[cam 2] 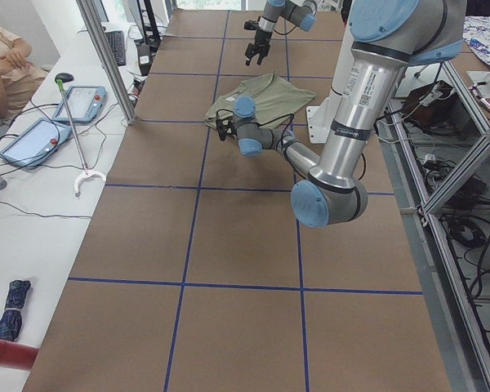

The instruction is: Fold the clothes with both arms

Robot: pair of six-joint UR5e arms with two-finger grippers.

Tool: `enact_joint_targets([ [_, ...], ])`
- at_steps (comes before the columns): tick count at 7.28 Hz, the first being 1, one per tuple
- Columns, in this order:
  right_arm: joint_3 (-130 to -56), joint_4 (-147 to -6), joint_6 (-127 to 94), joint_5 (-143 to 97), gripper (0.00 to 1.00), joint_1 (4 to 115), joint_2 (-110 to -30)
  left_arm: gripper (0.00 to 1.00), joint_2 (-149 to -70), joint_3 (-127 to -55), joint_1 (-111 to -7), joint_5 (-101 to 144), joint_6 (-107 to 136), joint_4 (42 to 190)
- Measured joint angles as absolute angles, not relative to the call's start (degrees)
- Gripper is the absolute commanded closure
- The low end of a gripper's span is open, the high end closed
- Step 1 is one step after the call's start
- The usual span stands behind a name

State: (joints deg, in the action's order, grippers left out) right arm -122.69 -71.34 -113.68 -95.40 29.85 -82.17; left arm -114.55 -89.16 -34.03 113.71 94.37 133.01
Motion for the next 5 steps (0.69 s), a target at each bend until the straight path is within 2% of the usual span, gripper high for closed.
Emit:
enact_joint_targets([
  [5, -120.24, -71.52, -114.32, -95.27, 0.00, 29.81, -79.21, 0.53, -114.74, -93.51, -33.89, 113.53, 95.37, 121.79],
])
